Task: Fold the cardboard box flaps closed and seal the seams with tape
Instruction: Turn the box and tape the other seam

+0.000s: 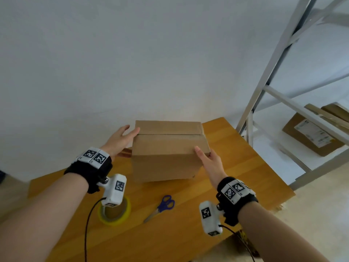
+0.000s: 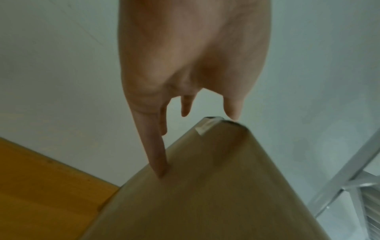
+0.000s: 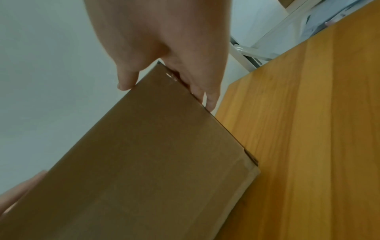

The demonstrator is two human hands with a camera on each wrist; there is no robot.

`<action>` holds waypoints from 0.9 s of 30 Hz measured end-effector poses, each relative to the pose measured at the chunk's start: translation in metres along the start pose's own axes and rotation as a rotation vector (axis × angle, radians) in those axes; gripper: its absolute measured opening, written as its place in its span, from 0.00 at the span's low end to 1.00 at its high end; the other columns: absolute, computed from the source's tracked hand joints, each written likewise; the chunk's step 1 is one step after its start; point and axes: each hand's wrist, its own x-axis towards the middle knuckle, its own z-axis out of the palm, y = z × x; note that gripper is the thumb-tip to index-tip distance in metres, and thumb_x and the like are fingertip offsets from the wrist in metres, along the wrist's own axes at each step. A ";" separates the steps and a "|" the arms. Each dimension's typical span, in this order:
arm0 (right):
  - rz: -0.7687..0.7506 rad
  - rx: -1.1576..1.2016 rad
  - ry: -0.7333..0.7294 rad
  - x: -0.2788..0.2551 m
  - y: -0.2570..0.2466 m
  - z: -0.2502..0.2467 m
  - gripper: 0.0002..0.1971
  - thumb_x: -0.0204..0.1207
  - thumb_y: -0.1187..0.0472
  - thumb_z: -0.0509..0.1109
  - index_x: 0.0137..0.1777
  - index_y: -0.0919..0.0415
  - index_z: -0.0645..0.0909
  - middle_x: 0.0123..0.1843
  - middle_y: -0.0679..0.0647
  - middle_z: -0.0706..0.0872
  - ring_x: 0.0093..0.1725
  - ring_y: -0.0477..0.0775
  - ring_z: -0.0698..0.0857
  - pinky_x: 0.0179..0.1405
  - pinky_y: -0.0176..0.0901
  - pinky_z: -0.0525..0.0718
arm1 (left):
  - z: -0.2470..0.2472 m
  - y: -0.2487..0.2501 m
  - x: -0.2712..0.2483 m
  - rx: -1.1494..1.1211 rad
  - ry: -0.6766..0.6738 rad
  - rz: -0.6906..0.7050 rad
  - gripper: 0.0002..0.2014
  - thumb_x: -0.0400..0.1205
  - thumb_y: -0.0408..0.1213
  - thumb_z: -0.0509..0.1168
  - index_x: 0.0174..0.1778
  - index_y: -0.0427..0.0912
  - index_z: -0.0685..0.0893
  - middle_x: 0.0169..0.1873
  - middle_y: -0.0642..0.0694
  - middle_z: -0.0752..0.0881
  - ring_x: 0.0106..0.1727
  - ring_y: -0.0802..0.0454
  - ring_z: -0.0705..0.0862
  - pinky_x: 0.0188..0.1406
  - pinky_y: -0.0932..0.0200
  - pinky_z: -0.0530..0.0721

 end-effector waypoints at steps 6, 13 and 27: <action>0.077 0.113 -0.136 0.010 -0.015 0.006 0.23 0.78 0.53 0.70 0.69 0.58 0.72 0.57 0.48 0.82 0.55 0.46 0.81 0.48 0.42 0.80 | -0.014 -0.010 -0.025 -0.132 -0.119 -0.091 0.41 0.64 0.55 0.74 0.73 0.51 0.67 0.67 0.48 0.74 0.52 0.38 0.86 0.38 0.47 0.89; 0.103 0.226 -0.156 0.018 -0.022 0.022 0.26 0.79 0.61 0.69 0.76 0.58 0.68 0.60 0.51 0.79 0.64 0.55 0.77 0.71 0.64 0.73 | -0.014 -0.026 -0.042 -0.207 -0.074 -0.127 0.38 0.63 0.44 0.77 0.68 0.45 0.68 0.59 0.41 0.79 0.39 0.38 0.90 0.33 0.47 0.88; 0.155 0.245 -0.191 0.018 -0.017 0.049 0.30 0.81 0.71 0.65 0.81 0.65 0.60 0.69 0.62 0.79 0.62 0.59 0.83 0.57 0.52 0.85 | 0.011 -0.043 -0.047 -0.258 -0.055 -0.103 0.22 0.68 0.32 0.77 0.52 0.41 0.72 0.57 0.35 0.81 0.53 0.37 0.86 0.45 0.41 0.88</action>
